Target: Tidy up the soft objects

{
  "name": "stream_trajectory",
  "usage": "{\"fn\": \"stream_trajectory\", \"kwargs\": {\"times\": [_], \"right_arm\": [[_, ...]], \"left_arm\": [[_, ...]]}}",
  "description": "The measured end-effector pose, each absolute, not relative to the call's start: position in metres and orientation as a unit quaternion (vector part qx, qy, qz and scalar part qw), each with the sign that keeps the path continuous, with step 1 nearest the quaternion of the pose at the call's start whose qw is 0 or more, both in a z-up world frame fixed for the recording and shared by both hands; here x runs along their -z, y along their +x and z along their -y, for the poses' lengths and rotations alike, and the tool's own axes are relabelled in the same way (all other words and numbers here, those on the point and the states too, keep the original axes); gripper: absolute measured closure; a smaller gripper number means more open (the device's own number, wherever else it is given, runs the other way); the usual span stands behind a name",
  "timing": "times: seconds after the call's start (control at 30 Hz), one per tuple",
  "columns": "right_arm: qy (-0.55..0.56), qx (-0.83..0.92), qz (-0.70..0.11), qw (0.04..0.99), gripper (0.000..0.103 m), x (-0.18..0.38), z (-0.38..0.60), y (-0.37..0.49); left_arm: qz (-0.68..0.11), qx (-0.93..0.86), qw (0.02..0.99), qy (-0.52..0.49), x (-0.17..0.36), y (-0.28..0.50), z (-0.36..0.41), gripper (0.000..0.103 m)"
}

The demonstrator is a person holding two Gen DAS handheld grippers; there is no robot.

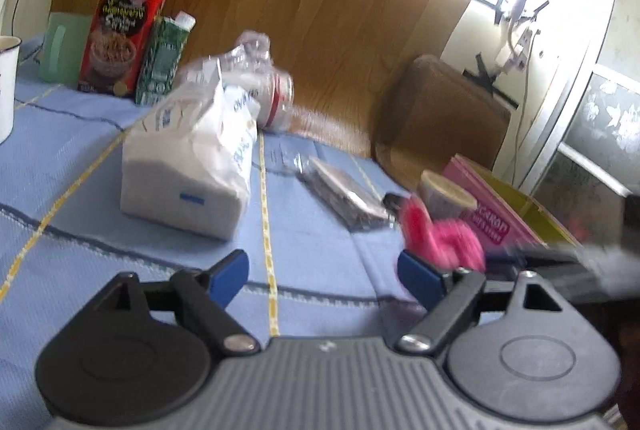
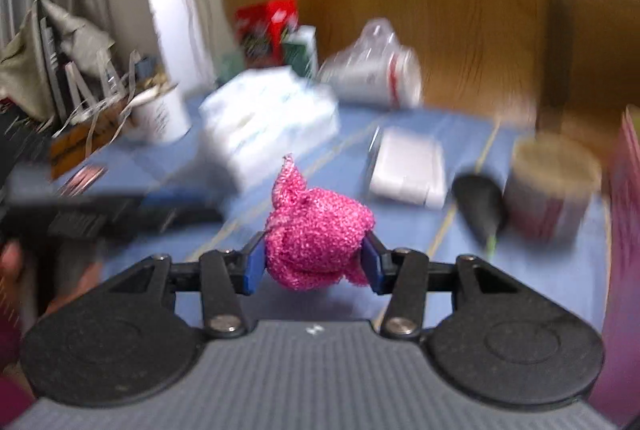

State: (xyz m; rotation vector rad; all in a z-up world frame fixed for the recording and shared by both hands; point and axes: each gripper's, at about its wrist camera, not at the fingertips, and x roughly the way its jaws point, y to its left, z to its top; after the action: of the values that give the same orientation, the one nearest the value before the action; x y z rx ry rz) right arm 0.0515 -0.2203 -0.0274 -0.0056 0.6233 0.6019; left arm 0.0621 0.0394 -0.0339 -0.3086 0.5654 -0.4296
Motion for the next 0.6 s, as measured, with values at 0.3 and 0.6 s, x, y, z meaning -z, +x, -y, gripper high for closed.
{"fn": "stream_trajectory", "kwargs": {"times": [0.3, 0.6], "right_arm": [[-0.038, -0.288, -0.271, 0.918, 0.046, 0.053, 0.195, 0.007], [-0.02, -0.289, -0.266, 0.919, 0.028, 0.058, 0.214, -0.005]], "left_arm": [[-0.333, 0.286, 0.887, -0.146, 0.017, 0.047, 0.01, 0.017], [-0.364, 0.278, 0.881, -0.115, 0.017, 0.045, 0.032, 0.034]]}}
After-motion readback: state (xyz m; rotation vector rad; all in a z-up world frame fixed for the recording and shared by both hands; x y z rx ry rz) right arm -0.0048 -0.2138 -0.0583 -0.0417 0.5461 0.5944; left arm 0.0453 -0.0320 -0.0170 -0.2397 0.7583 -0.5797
